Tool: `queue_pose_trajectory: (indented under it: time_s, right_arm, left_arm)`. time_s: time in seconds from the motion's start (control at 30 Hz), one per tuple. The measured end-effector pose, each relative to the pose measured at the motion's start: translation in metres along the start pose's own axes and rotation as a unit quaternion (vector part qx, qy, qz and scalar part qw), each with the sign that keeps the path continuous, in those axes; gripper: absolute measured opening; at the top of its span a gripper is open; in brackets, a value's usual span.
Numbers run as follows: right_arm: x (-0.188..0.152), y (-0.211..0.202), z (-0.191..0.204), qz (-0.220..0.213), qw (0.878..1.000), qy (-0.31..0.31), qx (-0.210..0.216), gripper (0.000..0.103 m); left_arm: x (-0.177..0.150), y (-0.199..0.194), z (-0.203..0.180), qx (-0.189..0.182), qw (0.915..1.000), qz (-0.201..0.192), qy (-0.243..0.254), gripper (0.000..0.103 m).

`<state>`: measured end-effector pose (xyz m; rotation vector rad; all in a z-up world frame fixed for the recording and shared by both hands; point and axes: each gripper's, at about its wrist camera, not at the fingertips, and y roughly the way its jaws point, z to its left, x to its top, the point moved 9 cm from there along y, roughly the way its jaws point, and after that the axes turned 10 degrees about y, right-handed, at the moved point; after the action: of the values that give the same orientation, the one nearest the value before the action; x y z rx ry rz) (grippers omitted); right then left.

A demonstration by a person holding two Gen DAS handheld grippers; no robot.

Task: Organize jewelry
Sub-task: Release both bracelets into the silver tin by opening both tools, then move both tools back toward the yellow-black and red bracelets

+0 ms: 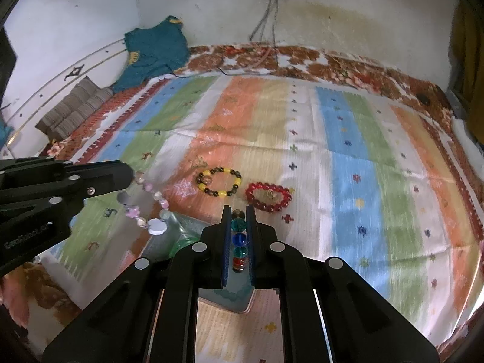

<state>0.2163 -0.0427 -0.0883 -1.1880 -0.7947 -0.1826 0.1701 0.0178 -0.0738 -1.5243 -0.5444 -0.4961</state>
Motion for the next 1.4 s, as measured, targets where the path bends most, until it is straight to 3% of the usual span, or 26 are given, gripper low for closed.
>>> queue_pose_trajectory:
  time_s: [0.07,0.1,0.17,0.43,0.6,0.77,0.9,1.4]
  right_arm:
    - [-0.001,0.003,-0.007,0.006,1.0,0.008,-0.015,0.016]
    - [-0.002,0.006,-0.01,0.011,1.0,0.01,-0.02,0.029]
    - [-0.002,0.009,-0.016,0.014,0.999,0.016,-0.03,0.037]
    - [-0.005,0.017,-0.028,0.031,0.998,0.028,-0.042,0.037]
    - [-0.004,0.025,-0.03,0.042,0.998,0.028,-0.048,0.043]
    - [-0.003,0.039,-0.035,0.061,0.996,0.04,-0.051,0.049]
    - [-0.001,0.053,-0.041,0.073,0.994,0.042,-0.063,0.054]
    - [0.016,0.085,-0.053,0.094,0.992,0.039,-0.07,0.062]
  left_arm:
    - [-0.002,0.001,0.005,0.004,0.9999,0.006,-0.013,0.011]
    - [-0.003,0.001,0.008,0.005,0.9998,0.008,-0.015,0.014]
    - [-0.004,0.002,0.013,0.011,0.9997,0.01,-0.02,0.019]
    - [-0.001,0.006,0.023,0.018,0.9992,0.012,-0.033,0.032]
    - [-0.001,0.017,0.036,0.029,0.9985,0.023,-0.041,0.04]
    - [-0.001,0.035,0.052,0.056,0.9968,0.044,-0.038,0.041]
    - [0.006,0.045,0.057,0.069,0.9964,0.045,-0.023,0.05]
    - [0.013,0.087,0.07,0.072,0.9946,0.071,-0.026,0.054]
